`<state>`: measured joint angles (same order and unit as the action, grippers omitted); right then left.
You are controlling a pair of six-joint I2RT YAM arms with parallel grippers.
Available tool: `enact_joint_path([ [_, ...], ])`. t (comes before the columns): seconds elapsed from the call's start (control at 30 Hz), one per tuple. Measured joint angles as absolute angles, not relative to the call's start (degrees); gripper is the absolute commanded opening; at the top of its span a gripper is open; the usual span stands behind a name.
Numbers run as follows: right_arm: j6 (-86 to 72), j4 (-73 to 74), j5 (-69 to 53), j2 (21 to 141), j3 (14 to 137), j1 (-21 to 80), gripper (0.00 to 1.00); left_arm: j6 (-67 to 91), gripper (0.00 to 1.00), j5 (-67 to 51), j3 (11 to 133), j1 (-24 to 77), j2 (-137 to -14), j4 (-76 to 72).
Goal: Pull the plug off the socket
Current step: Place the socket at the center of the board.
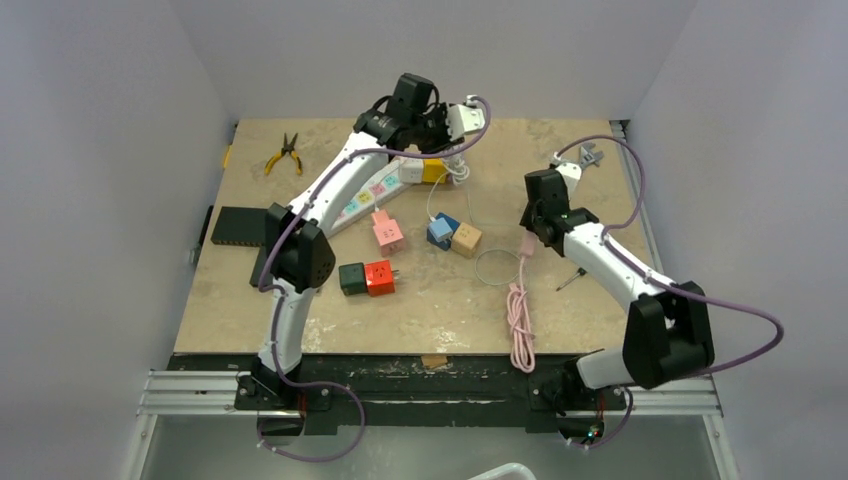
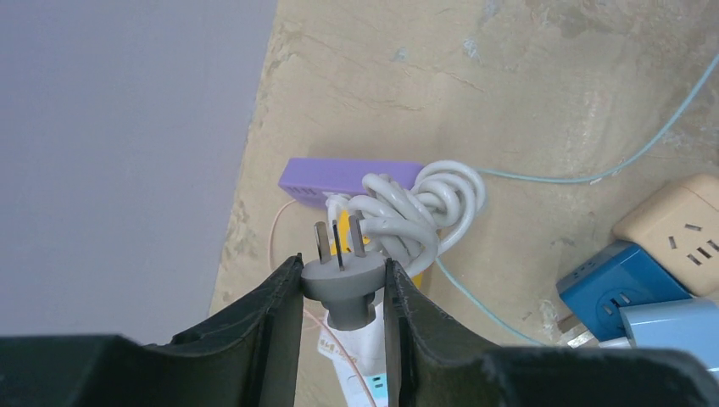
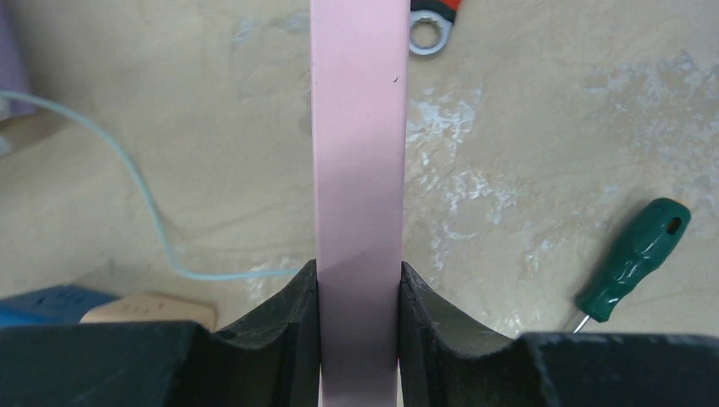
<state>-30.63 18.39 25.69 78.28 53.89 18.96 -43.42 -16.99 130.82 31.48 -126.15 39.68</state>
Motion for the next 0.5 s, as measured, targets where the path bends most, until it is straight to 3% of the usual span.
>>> enact_joint_path([
  [0.17,-32.2,21.6,28.0,88.4,61.4,14.5,0.04,-41.8,0.03,-17.0,130.8,33.0,-126.2,38.9],
  [0.33,-34.0,21.2,27.7,97.3,67.5,10.3,0.17,-38.6,0.31,-17.0,134.8,35.2,-129.6,38.4],
  [0.5,-35.3,21.3,25.9,99.2,67.5,7.7,0.40,-38.1,0.59,-16.7,135.2,36.1,-131.5,38.6],
])
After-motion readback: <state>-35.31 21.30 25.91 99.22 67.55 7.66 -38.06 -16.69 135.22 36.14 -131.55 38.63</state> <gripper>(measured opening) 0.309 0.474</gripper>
